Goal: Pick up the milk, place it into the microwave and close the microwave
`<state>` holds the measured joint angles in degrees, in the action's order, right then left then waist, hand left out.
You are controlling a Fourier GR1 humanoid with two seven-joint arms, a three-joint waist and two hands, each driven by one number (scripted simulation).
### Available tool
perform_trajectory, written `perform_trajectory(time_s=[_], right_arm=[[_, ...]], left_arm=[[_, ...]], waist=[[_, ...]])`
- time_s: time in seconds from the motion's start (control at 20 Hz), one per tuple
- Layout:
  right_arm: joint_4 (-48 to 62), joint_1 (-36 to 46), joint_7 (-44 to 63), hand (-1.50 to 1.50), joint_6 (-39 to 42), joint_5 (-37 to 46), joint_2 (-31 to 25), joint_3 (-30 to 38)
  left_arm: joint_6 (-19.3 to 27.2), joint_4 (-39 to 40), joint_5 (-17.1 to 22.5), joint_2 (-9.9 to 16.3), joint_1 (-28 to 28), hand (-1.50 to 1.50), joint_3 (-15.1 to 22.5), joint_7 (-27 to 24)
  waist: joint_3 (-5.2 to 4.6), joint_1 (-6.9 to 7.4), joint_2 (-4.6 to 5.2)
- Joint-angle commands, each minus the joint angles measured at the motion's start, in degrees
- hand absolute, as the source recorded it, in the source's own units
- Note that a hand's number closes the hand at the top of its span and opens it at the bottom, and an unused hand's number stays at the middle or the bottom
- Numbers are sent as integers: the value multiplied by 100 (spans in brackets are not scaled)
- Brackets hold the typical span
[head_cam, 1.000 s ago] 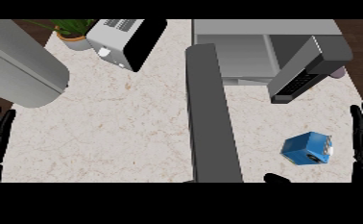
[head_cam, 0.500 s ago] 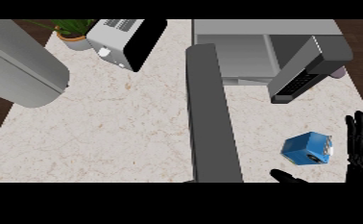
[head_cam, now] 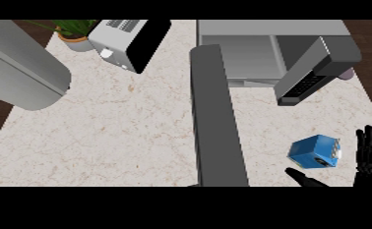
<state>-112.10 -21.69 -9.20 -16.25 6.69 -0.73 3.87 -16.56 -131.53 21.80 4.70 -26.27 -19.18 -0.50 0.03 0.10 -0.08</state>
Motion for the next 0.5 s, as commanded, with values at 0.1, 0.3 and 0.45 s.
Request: perform_trajectory(time_s=[0.1,0.3,0.45], right_arm=[[1214,-98,-1076,-150,173,-399,2,521],[1401,43,-1094,-150,410,-604,-124,731],[2100,161,-1738,-150,600,-821,-103,900]], left_arm=[[10,-52,108,-110,102,-150,-168,158],[-83,142,-222,-233,337,-150,-46,177],[-148,-339,260,-100,171,-150,-298,512]], waist=[[1,-8,2],[-2,-14,5],[1,-1,2]])
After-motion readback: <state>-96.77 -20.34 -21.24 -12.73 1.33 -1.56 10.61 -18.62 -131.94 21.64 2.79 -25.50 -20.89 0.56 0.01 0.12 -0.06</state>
